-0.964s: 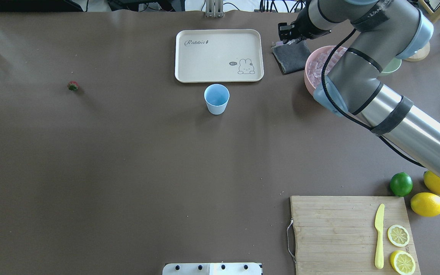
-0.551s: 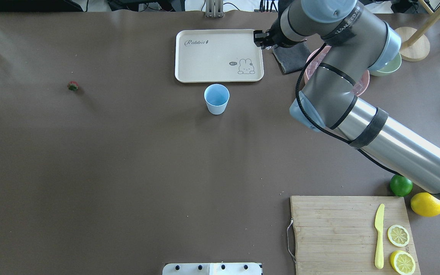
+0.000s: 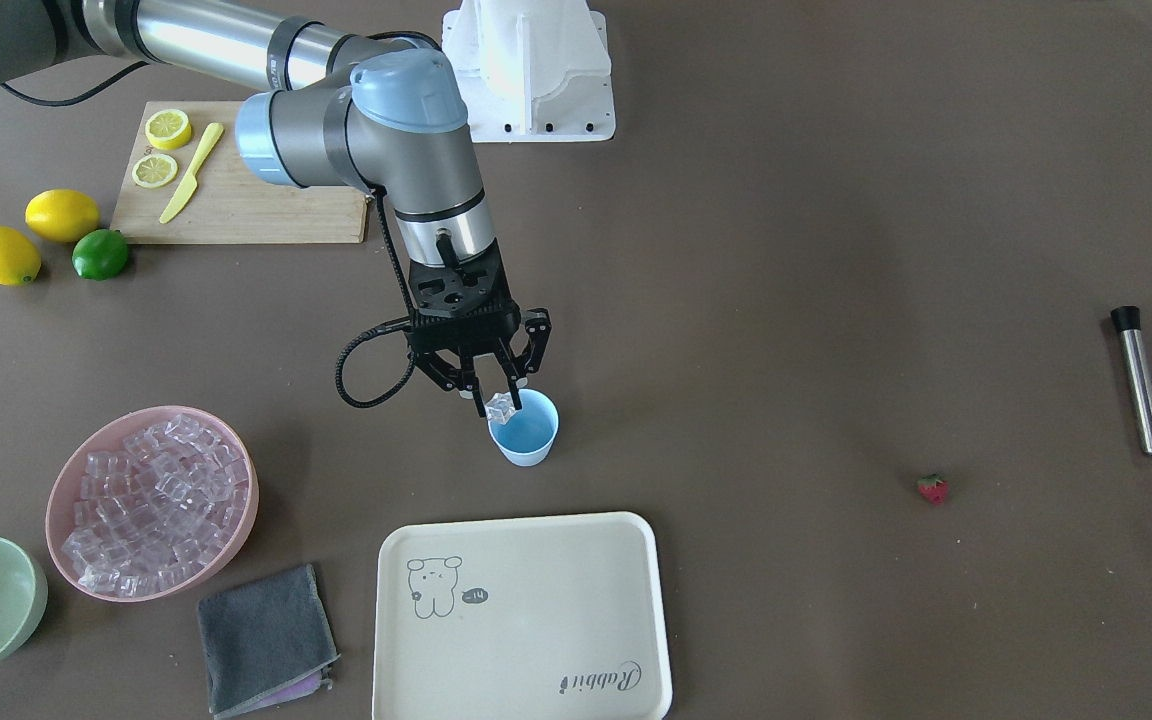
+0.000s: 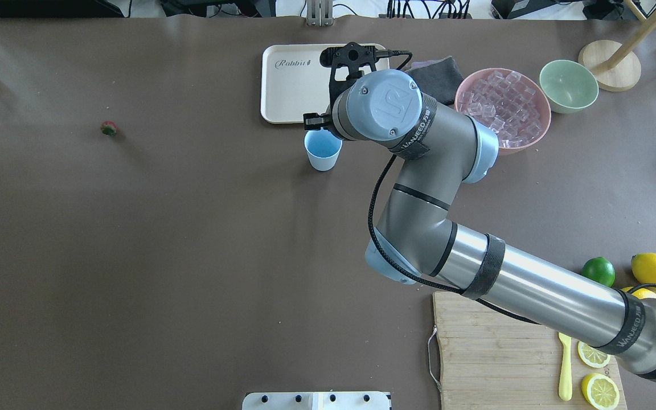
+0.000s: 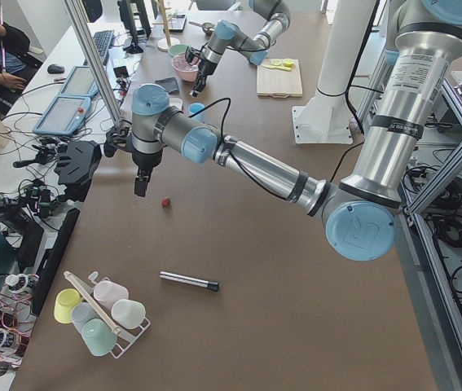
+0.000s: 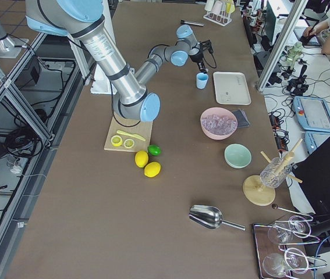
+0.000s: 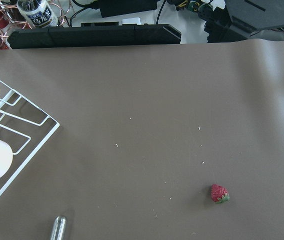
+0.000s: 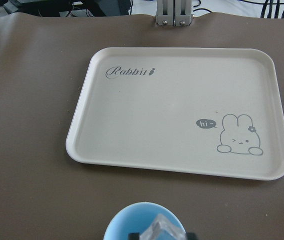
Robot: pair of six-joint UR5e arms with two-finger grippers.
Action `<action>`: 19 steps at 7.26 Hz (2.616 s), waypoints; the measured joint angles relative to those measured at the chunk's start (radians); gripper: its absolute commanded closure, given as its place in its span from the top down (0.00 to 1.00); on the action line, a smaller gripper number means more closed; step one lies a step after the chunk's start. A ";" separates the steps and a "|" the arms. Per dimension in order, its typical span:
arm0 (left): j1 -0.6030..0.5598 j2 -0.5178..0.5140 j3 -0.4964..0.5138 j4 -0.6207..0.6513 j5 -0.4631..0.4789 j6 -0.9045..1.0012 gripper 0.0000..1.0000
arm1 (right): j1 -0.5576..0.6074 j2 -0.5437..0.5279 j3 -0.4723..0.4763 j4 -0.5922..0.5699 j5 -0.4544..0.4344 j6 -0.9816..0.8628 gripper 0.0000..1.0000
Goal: Mash ice and strawberries in cup
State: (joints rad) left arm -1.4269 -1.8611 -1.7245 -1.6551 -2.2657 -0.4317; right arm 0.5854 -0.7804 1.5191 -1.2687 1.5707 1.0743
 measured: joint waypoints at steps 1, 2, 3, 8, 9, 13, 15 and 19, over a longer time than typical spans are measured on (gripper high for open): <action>0.000 0.001 0.001 0.000 0.000 0.000 0.98 | -0.009 0.004 -0.009 0.000 -0.004 -0.004 0.00; 0.000 0.003 0.000 0.000 0.000 0.000 0.98 | -0.013 0.006 -0.019 0.002 -0.007 -0.013 0.00; 0.000 0.005 0.000 0.000 0.000 -0.001 0.98 | -0.013 0.010 -0.029 0.002 -0.011 -0.024 0.00; 0.000 0.007 0.007 0.000 0.000 -0.002 0.98 | -0.013 0.058 -0.098 0.005 -0.034 -0.043 0.99; 0.000 0.007 0.007 0.000 0.000 -0.003 0.98 | -0.013 0.059 -0.102 0.006 -0.033 -0.064 1.00; 0.000 0.008 -0.005 0.000 0.000 -0.008 0.98 | 0.039 0.055 -0.083 0.005 0.053 -0.117 1.00; 0.000 0.005 -0.013 0.000 0.000 -0.008 0.98 | 0.116 -0.005 -0.018 -0.001 0.177 -0.120 1.00; 0.000 0.007 -0.062 0.001 0.000 -0.005 0.98 | 0.260 -0.264 0.168 -0.016 0.278 -0.102 1.00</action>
State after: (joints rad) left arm -1.4266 -1.8542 -1.7870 -1.6538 -2.2654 -0.4372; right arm 0.8454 -1.0445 1.6876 -1.2851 1.8483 0.9723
